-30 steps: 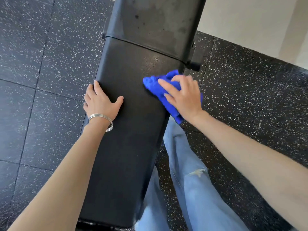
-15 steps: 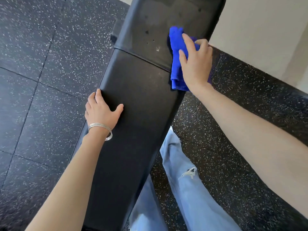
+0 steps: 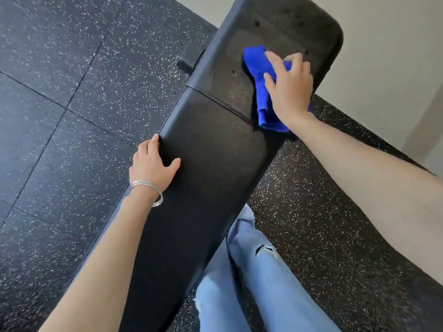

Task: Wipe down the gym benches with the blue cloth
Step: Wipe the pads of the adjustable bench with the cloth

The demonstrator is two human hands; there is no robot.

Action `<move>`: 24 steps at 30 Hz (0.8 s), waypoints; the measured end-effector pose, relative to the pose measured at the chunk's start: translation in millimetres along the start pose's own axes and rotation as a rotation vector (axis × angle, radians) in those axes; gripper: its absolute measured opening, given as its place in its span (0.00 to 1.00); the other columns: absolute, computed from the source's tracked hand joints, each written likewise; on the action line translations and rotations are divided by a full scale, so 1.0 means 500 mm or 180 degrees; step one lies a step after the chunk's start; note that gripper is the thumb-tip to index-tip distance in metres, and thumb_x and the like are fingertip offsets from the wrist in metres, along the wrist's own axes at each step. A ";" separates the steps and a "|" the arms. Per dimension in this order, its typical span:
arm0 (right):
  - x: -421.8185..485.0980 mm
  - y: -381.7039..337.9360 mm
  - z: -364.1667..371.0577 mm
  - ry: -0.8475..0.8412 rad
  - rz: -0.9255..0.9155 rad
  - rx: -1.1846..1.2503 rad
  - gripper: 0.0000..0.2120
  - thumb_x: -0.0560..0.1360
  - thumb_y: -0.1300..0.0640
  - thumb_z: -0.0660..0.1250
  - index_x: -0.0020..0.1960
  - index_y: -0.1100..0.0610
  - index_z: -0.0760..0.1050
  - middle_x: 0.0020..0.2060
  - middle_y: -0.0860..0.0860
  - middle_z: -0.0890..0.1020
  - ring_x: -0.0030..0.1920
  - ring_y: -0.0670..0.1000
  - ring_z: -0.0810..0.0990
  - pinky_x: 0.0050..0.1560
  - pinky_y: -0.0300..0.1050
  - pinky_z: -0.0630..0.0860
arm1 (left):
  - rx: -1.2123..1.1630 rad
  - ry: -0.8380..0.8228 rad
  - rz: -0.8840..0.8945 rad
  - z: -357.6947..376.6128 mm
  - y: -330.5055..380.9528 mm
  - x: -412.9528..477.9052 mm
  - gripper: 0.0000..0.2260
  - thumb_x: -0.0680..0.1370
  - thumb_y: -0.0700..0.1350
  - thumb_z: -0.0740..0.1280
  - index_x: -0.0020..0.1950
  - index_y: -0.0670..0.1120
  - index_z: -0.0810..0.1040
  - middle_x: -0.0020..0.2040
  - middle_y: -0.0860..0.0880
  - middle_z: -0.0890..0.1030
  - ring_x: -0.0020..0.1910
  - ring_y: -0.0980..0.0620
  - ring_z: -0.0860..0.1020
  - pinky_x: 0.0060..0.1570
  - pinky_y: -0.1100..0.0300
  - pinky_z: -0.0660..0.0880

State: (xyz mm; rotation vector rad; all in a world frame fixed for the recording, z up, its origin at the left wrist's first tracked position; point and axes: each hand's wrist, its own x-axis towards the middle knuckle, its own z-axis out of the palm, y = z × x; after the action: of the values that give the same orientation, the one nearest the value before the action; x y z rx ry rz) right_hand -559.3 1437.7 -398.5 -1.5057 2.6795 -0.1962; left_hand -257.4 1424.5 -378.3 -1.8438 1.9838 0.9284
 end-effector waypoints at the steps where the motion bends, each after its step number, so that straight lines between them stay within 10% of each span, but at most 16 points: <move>1: 0.021 -0.010 -0.001 -0.0097 0.0380 0.0036 0.20 0.79 0.50 0.58 0.70 0.45 0.66 0.60 0.56 0.72 0.55 0.60 0.72 0.52 0.53 0.70 | -0.0045 -0.0017 0.0010 -0.002 -0.004 0.003 0.34 0.75 0.52 0.67 0.76 0.47 0.56 0.72 0.44 0.63 0.70 0.40 0.63 0.67 0.44 0.62; 6: -0.016 -0.099 0.005 -0.0210 0.0467 0.0228 0.20 0.79 0.49 0.59 0.70 0.47 0.66 0.59 0.55 0.72 0.53 0.59 0.72 0.53 0.51 0.71 | -0.0035 -0.0090 0.0078 -0.004 -0.017 0.006 0.35 0.75 0.52 0.67 0.77 0.47 0.55 0.71 0.43 0.65 0.69 0.39 0.65 0.66 0.44 0.64; 18: -0.187 -0.269 0.042 0.0027 -0.2198 0.0061 0.17 0.66 0.55 0.62 0.53 0.47 0.79 0.40 0.53 0.78 0.35 0.56 0.74 0.33 0.46 0.68 | 0.0173 -0.0478 0.0004 -0.014 -0.103 -0.025 0.36 0.75 0.51 0.67 0.76 0.41 0.53 0.72 0.41 0.63 0.70 0.40 0.64 0.67 0.47 0.63; 24: -0.021 -0.225 0.011 0.0231 -0.1280 -0.0723 0.17 0.69 0.53 0.66 0.58 0.43 0.76 0.46 0.54 0.78 0.43 0.57 0.77 0.38 0.47 0.70 | 0.0193 -0.0572 0.0095 -0.018 -0.111 -0.025 0.36 0.76 0.53 0.67 0.76 0.40 0.53 0.72 0.40 0.63 0.70 0.39 0.64 0.68 0.47 0.63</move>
State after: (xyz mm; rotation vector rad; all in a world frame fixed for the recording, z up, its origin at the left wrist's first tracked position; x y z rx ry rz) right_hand -458.2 1388.4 -388.3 -2.1361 2.4881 0.0404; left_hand -200.1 1429.8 -378.5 -1.6413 1.9137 0.9937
